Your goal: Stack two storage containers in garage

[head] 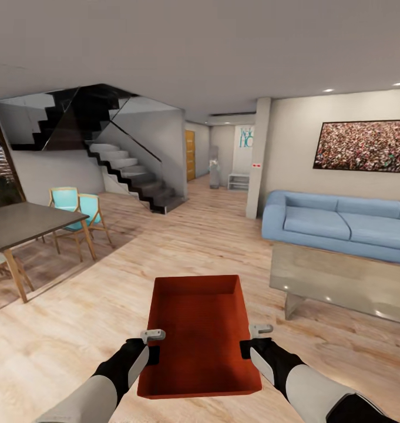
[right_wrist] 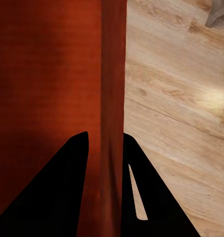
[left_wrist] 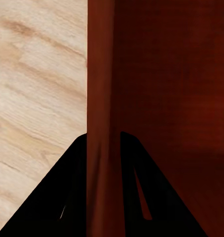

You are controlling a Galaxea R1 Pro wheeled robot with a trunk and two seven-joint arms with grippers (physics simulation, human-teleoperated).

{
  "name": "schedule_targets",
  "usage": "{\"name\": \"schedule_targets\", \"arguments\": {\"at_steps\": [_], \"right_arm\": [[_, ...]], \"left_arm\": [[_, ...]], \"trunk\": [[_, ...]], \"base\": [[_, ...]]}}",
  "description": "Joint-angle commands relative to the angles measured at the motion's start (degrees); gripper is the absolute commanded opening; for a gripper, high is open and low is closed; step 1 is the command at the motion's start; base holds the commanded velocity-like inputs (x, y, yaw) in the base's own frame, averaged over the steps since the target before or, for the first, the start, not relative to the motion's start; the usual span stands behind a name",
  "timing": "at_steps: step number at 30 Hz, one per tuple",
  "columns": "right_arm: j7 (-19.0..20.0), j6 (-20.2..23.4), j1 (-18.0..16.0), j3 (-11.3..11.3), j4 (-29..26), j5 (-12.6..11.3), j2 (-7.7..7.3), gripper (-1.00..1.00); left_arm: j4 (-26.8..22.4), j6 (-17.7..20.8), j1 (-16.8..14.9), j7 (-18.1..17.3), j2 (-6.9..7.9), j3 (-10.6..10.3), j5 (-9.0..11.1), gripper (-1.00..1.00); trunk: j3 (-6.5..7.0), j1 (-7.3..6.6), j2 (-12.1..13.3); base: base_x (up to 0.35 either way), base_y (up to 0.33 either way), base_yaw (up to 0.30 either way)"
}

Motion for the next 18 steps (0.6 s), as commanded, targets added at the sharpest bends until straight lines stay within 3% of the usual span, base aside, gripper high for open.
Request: {"name": "schedule_targets", "arguments": {"at_steps": [1,7,18], "right_arm": [[-0.36,-1.40,-0.05,1.04,-1.19,-0.41,-0.05,-1.00],[-0.36,-1.40,-0.05,1.04,-1.19,-0.40,-0.05,-1.00],[-0.36,-1.40,-0.05,1.04,-1.19,-0.40,-0.05,-1.00]], "left_arm": [[0.12,0.52,0.04,2.23,0.02,-0.38,-0.76,-1.00],[0.12,0.51,0.04,1.99,0.02,-0.38,-0.76,-1.00],[0.12,0.43,0.04,1.59,0.02,-0.38,-0.76,-1.00]], "trunk": [[-0.04,0.02,-0.05],[-0.04,0.02,-0.05],[-0.04,0.02,-0.05]], "base": [[0.000,0.000,0.300],[0.106,0.000,0.105],[0.315,0.000,0.002]]}}
